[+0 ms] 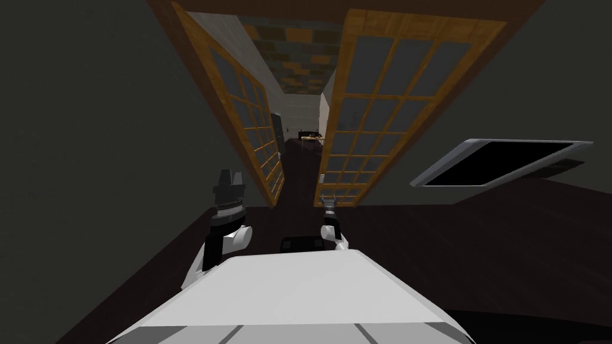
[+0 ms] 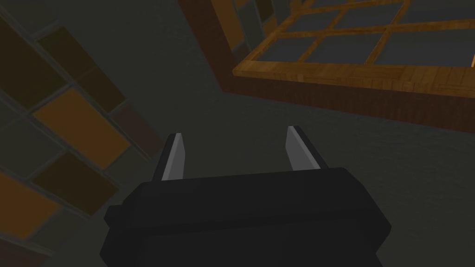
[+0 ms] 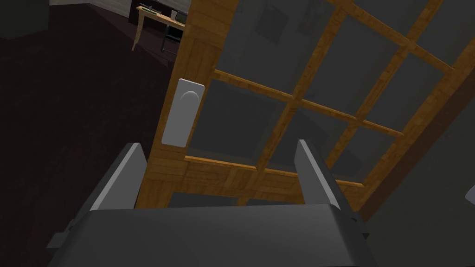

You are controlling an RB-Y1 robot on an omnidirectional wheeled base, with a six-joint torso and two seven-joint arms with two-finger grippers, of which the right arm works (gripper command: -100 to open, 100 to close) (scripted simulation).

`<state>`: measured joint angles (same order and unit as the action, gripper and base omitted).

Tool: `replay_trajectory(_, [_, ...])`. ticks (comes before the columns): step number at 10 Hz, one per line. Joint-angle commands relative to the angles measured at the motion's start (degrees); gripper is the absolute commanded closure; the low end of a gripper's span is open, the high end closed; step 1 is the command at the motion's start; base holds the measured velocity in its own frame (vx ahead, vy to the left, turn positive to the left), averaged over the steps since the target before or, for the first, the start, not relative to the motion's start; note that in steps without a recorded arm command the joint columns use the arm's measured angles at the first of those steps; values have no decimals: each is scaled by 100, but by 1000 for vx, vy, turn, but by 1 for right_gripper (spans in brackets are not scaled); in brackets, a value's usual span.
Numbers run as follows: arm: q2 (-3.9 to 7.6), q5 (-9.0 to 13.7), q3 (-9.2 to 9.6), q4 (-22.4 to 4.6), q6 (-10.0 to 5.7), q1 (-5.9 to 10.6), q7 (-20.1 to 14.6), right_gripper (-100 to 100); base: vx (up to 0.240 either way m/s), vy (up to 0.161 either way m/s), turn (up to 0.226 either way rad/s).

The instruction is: Push the door open

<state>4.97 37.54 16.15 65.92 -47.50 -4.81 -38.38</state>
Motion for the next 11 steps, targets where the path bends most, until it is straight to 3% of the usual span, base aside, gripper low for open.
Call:
replay_trajectory(1, [-32,97,40,-211,-87,93,-129,-100,57,-80,116])
replay_trajectory(8, [-144,492,209,-988,-410,396,-638,-100,60,-84,117])
replay_trajectory(9, [-182,598,255,-1197,-496,478,-775,-100,54,-110,190])
replay_trajectory(10, [-182,598,255,-1197,-496,478,-775,-100,48,-84,72])
replay_trajectory(11, [-220,703,300,-1403,-582,558,-910,-100,51,-78,152])
